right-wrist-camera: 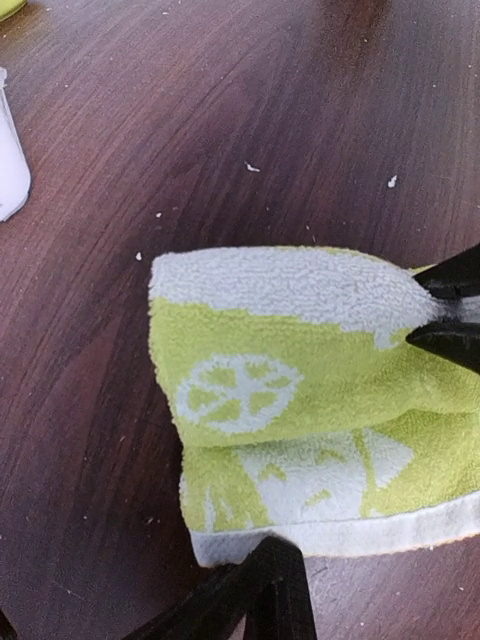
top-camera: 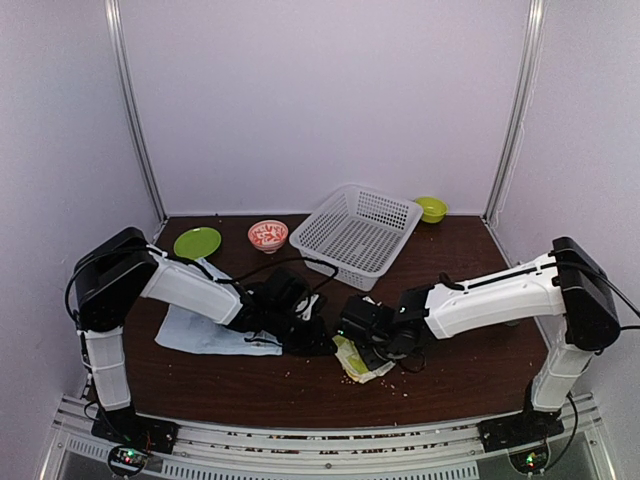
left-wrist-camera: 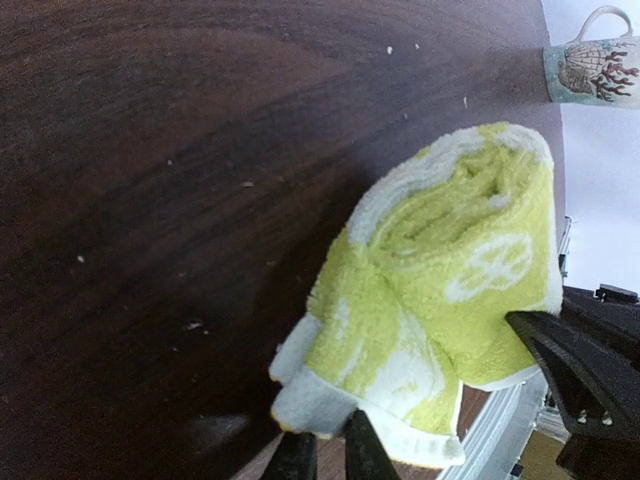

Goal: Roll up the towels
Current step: Roll the towel at the center of the board.

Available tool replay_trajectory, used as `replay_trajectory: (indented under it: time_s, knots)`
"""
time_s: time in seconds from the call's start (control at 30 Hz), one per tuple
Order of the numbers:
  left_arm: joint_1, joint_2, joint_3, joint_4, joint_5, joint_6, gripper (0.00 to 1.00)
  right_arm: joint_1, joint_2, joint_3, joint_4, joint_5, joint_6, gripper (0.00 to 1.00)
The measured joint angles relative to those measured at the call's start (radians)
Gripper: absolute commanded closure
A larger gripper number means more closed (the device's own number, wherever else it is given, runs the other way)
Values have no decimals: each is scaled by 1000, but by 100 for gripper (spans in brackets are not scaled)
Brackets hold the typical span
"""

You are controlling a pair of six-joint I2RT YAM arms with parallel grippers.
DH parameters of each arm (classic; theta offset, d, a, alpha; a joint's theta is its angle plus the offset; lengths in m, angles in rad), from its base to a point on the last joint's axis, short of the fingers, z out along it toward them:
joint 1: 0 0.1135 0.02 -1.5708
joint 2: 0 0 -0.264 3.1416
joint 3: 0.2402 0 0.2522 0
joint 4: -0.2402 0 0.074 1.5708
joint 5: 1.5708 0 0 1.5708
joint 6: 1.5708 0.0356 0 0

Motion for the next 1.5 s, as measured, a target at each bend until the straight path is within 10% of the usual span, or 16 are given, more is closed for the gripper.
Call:
replay_trajectory:
  time_s: [1.5]
  knots:
    - [0,13,-25,43,3,-11,91,11,-23,-72,350,-362,-2,65]
